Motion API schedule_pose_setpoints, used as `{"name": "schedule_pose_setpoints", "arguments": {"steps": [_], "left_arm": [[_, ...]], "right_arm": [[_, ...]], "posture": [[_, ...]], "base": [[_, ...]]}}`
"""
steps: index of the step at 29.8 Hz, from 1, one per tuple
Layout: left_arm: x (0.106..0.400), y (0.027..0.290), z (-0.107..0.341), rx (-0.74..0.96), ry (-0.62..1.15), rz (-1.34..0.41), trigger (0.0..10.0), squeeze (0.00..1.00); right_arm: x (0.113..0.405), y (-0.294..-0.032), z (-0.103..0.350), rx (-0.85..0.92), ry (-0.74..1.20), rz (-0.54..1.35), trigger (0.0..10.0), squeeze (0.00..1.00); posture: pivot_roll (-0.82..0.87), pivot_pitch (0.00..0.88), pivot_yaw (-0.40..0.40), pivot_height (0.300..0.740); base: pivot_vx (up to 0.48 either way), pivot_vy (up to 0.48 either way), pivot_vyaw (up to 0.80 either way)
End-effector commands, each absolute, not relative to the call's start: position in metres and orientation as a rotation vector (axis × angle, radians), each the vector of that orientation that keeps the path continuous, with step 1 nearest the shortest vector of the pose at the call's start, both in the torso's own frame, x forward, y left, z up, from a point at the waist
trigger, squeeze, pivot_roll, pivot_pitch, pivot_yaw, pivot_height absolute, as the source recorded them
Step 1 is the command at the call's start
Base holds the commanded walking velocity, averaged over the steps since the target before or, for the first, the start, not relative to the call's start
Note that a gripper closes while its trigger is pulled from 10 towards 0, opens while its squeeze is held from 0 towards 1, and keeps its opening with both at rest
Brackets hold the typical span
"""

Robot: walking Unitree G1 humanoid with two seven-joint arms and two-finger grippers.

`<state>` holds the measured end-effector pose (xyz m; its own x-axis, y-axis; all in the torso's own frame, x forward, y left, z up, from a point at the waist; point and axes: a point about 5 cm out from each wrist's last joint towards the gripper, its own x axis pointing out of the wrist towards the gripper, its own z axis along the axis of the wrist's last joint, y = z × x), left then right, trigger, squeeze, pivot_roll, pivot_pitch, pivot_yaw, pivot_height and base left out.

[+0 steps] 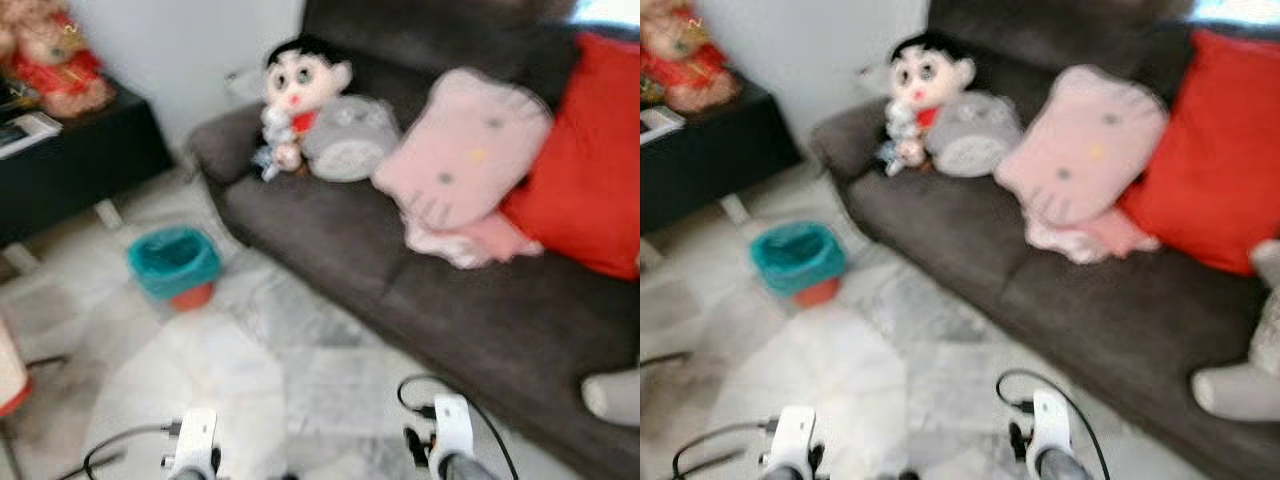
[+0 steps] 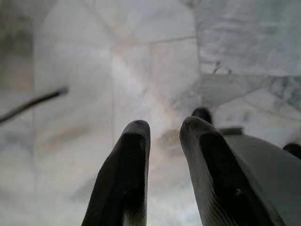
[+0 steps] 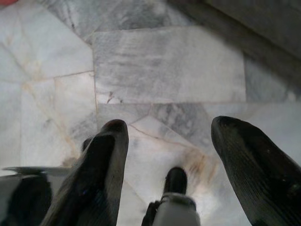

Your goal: Setting the table

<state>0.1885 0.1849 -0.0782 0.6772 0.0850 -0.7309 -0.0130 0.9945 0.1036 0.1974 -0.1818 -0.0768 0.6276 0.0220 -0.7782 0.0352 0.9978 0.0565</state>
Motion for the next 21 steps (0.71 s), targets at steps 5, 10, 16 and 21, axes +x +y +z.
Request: {"name": "schedule_pose_setpoints", "arguments": {"steps": [5,10,16,21], "left_arm": [[0.1874,0.1888,-0.0786,0.098,0.837,0.077,10.0,0.00],[0.1866,0.1883,-0.0790,0.093,0.837,0.082,10.0,0.00],[0.1847,0.1876,-0.0801,0.078,0.843,0.099,10.0,0.00],[0.1846,0.1877,-0.0801,0.067,0.841,0.112,10.0,0.00]], "right_arm": [[0.1995,-0.1758,-0.0763,0.072,0.891,0.018,10.0,0.00],[0.2008,-0.1747,-0.0757,0.072,0.889,0.030,10.0,0.00],[0.2012,-0.1761,-0.0754,0.065,0.892,0.037,10.0,0.00],[0.2013,-0.1765,-0.0752,0.069,0.893,0.040,10.0,0.00]], "posture": [[-0.01,0.027,0.018,0.740],[-0.01,0.025,0.012,0.740],[0.00,0.038,-0.002,0.740],[0.00,0.048,-0.007,0.740]], "base": [[0.000,0.000,0.80],[0.000,0.000,0.80],[0.000,0.000,0.80],[0.000,0.000,0.80]]}}
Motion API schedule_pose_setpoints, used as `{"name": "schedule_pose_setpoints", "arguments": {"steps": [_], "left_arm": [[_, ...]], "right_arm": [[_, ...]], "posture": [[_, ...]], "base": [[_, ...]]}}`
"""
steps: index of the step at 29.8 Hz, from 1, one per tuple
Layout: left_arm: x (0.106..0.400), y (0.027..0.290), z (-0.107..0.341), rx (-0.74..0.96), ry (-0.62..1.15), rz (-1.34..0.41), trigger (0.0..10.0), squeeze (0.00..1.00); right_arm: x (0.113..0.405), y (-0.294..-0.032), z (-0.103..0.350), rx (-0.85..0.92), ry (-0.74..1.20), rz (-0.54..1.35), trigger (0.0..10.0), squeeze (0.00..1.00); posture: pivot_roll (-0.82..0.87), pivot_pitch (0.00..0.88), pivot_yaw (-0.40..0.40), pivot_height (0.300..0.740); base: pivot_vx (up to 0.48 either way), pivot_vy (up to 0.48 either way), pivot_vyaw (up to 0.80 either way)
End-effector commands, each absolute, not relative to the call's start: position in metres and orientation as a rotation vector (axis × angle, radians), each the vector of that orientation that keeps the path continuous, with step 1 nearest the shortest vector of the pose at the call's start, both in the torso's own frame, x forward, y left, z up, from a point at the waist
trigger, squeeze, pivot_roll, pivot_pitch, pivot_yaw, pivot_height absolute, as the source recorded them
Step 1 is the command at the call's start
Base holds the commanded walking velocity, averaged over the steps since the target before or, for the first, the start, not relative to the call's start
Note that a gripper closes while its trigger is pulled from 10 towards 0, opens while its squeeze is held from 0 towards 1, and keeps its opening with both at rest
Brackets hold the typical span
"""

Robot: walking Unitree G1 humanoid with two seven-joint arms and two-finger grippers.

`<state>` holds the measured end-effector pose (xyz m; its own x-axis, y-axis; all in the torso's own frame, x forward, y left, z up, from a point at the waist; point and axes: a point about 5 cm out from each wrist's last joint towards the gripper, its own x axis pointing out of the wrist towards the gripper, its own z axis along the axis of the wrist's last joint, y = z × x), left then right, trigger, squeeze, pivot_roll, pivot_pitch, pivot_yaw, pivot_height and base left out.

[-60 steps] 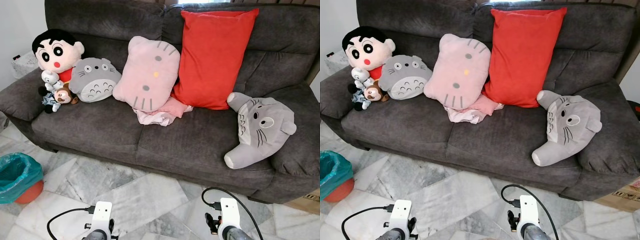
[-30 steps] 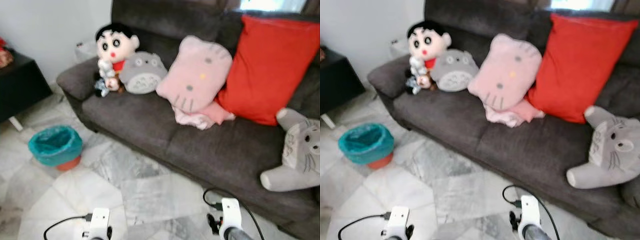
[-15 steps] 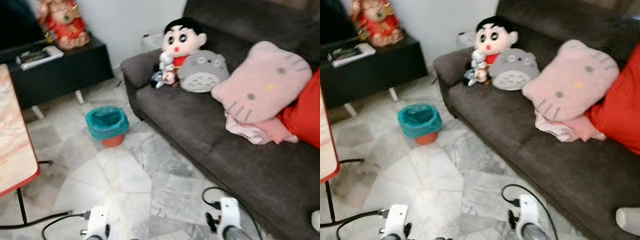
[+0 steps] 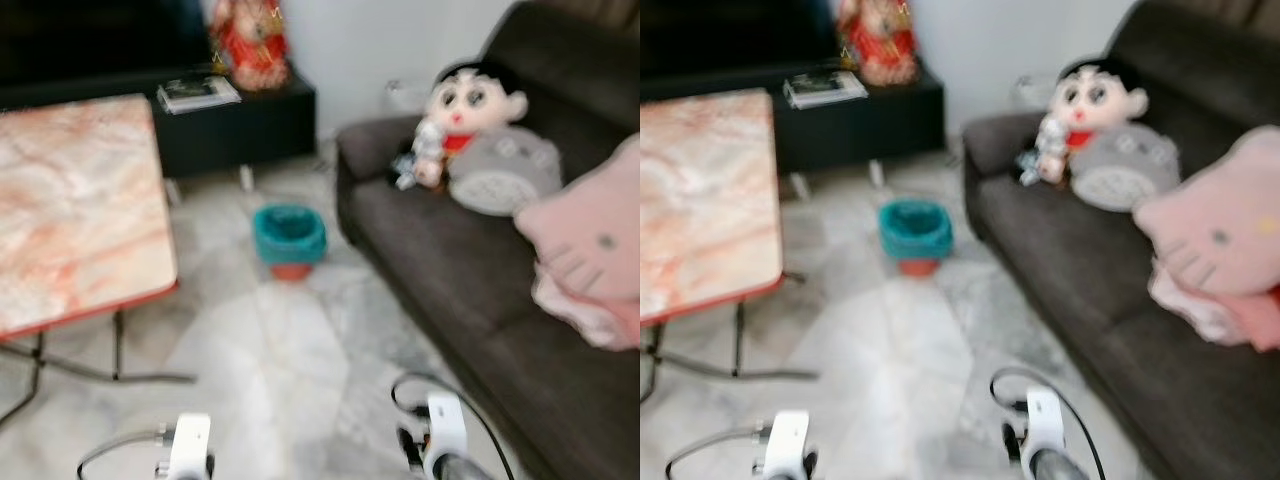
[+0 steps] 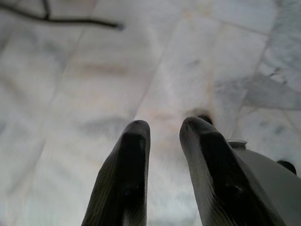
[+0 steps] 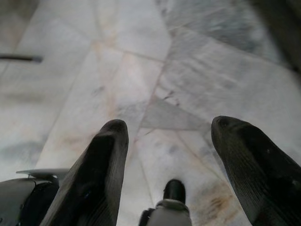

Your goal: Setting the table

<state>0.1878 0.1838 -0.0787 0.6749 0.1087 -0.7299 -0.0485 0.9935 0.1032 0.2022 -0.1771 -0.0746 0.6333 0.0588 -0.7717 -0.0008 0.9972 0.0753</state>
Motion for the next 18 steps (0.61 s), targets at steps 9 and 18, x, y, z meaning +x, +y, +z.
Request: {"name": "schedule_pose_setpoints", "arguments": {"steps": [9,18], "left_arm": [[0.1841,0.1866,-0.0806,0.056,0.844,0.122,10.0,0.00],[0.1822,0.1881,-0.0818,0.037,0.859,0.142,10.0,0.00]], "right_arm": [[0.2006,-0.1766,-0.0756,0.073,0.895,0.040,10.0,0.00],[0.2008,-0.1752,-0.0757,0.109,0.896,0.033,10.0,0.00]], "posture": [[0.00,0.062,-0.011,0.740],[0.00,0.067,-0.014,0.740]], "base": [[0.000,0.000,0.71],[0.000,0.000,0.11]]}}
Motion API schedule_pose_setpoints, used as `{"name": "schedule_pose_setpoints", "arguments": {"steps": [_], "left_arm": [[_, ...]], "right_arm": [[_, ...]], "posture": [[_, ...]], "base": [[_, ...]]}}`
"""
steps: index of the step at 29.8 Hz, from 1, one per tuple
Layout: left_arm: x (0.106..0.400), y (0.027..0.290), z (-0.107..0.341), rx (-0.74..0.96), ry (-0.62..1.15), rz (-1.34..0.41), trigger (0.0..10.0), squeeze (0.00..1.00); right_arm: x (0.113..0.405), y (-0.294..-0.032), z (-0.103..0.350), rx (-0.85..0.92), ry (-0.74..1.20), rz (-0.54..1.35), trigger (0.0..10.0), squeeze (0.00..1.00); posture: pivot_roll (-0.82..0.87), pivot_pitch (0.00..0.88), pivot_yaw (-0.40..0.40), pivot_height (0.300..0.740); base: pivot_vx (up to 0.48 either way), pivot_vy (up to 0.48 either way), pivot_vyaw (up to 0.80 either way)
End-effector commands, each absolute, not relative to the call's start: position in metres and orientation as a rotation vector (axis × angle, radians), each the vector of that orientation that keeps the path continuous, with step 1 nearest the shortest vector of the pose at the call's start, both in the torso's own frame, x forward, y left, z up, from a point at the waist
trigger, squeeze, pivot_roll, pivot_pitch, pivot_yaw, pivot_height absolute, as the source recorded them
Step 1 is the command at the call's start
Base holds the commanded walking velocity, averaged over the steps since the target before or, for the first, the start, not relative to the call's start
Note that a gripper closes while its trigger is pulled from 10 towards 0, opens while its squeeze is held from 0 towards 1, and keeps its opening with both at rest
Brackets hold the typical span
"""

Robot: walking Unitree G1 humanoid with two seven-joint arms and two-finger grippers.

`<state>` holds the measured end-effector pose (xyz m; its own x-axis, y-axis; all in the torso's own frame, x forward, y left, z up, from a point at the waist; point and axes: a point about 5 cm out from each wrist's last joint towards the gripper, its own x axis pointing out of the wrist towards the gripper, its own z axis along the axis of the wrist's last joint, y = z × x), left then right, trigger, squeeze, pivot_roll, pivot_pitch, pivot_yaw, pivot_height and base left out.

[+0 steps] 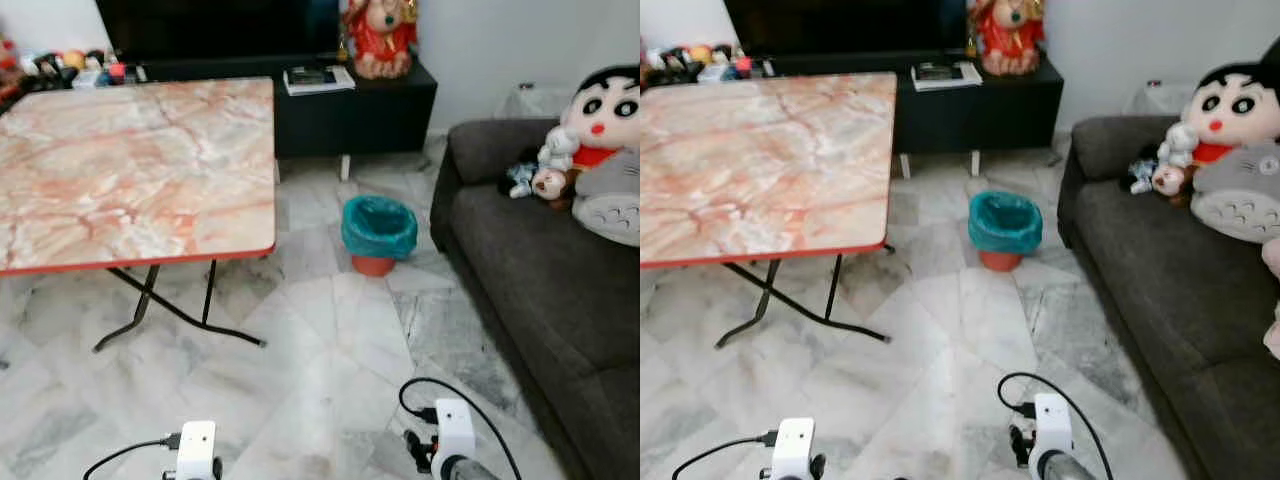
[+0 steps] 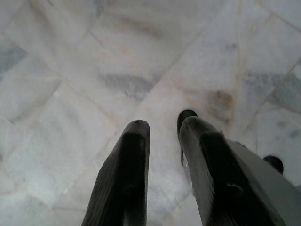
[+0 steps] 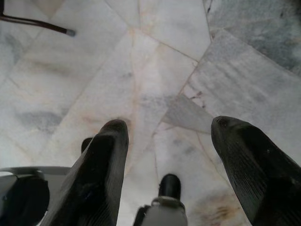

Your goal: Setting the table

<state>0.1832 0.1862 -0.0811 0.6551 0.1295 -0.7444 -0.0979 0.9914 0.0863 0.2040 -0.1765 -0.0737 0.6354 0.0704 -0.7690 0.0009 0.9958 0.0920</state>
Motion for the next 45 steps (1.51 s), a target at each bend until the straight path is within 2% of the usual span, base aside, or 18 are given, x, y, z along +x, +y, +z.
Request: {"name": "schedule_pose_setpoints", "arguments": {"steps": [1,4,39,45], "left_arm": [[0.1821,0.1883,-0.0818,0.036,0.861,0.145,10.0,0.00],[0.1821,0.1886,-0.0819,0.036,0.865,0.147,10.0,0.00],[0.1845,0.1954,-0.0801,0.040,0.864,0.168,10.0,0.00],[0.1861,0.1968,-0.0790,0.045,0.858,0.167,10.0,0.00]], "right_arm": [[0.2011,-0.1747,-0.0756,0.110,0.895,0.034,10.0,0.00],[0.2014,-0.1743,-0.0754,0.114,0.893,0.034,10.0,0.00],[0.2056,-0.1682,-0.0732,0.126,0.869,0.059,10.0,0.00],[0.2061,-0.1662,-0.0730,0.114,0.866,0.067,10.0,0.00]], "posture": [[0.00,0.068,-0.014,0.740],[0.01,0.068,-0.015,0.740],[0.02,0.047,-0.005,0.740],[0.03,0.050,0.000,0.740]], "base": [[0.000,0.000,0.00],[0.000,0.000,0.00],[0.000,0.452,0.00],[0.000,0.449,0.63]]}}
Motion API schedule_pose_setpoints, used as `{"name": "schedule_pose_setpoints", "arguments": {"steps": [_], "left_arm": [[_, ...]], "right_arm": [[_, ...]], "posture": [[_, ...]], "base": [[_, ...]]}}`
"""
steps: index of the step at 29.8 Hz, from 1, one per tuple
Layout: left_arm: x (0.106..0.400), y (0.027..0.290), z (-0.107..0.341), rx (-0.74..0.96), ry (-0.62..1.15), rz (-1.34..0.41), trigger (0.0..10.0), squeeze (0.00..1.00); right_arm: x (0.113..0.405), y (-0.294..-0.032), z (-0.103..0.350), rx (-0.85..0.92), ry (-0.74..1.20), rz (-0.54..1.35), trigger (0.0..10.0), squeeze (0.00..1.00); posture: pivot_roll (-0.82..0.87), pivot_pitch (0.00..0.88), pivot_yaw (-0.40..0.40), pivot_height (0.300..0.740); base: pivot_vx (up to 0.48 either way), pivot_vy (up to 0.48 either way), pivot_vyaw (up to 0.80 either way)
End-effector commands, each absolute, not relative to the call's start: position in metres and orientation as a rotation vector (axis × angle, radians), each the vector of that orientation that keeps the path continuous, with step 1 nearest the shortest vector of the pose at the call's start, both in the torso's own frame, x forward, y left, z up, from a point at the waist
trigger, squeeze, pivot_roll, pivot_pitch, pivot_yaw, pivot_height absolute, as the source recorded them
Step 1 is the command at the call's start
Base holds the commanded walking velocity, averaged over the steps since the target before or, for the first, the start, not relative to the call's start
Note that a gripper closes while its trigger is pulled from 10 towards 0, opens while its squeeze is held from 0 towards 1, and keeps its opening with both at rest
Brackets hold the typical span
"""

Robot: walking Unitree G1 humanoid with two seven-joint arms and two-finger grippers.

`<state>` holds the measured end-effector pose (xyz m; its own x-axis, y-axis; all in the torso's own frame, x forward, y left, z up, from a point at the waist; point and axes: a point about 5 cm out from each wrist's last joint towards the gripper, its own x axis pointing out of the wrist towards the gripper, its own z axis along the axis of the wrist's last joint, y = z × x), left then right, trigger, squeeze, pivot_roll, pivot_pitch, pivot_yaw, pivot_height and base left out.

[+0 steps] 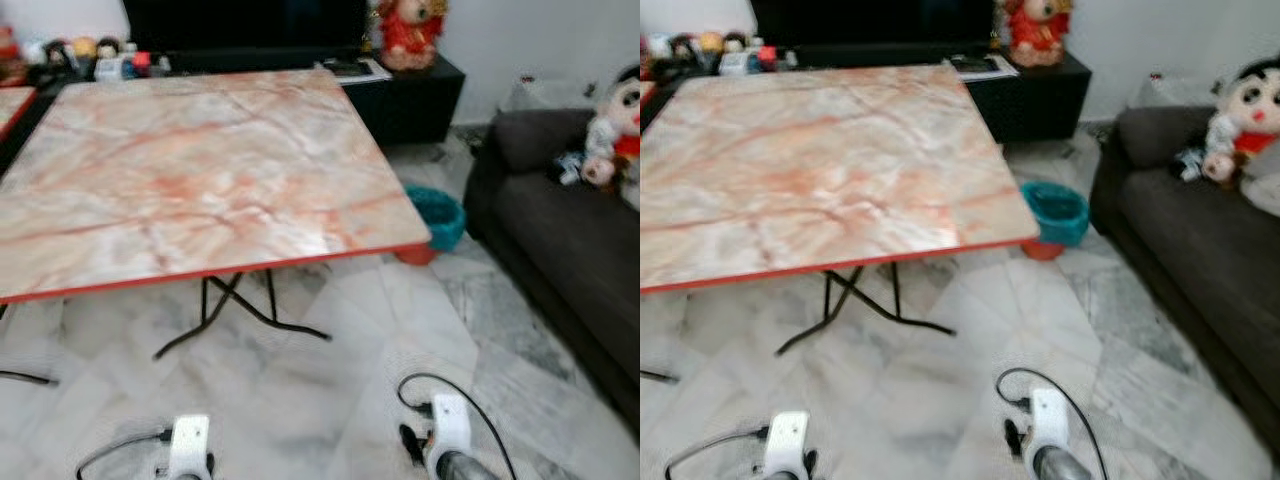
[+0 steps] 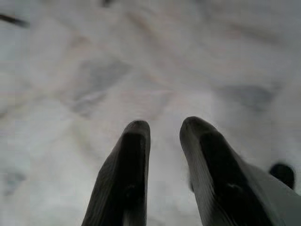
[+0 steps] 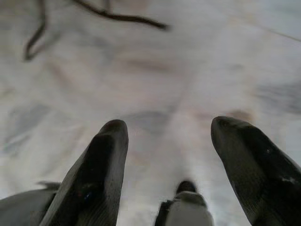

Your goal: Setting the table

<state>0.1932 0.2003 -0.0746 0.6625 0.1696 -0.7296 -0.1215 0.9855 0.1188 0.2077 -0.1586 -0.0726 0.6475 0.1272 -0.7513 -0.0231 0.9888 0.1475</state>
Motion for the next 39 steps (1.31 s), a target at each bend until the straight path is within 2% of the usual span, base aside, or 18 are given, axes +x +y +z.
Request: {"name": "schedule_pose_setpoints", "arguments": {"steps": [1,6,39], "left_arm": [[0.1864,0.1975,-0.0787,0.045,0.857,0.168,10.0,0.00],[0.1872,0.1983,-0.0782,0.043,0.853,0.173,10.0,0.00],[0.1861,0.2032,-0.0779,0.037,0.851,0.193,10.0,0.00]], "right_arm": [[0.2062,-0.1655,-0.0730,0.114,0.867,0.070,10.0,0.00],[0.2056,-0.1642,-0.0735,0.124,0.870,0.070,10.0,0.00],[0.2079,-0.1626,-0.0729,0.128,0.876,0.045,10.0,0.00]], "posture": [[0.03,0.053,0.000,0.740],[0.03,0.059,-0.001,0.740],[0.06,0.065,-0.001,0.740]], "base": [[0.000,0.454,0.77],[0.000,0.451,0.73],[0.000,0.445,0.00]]}}
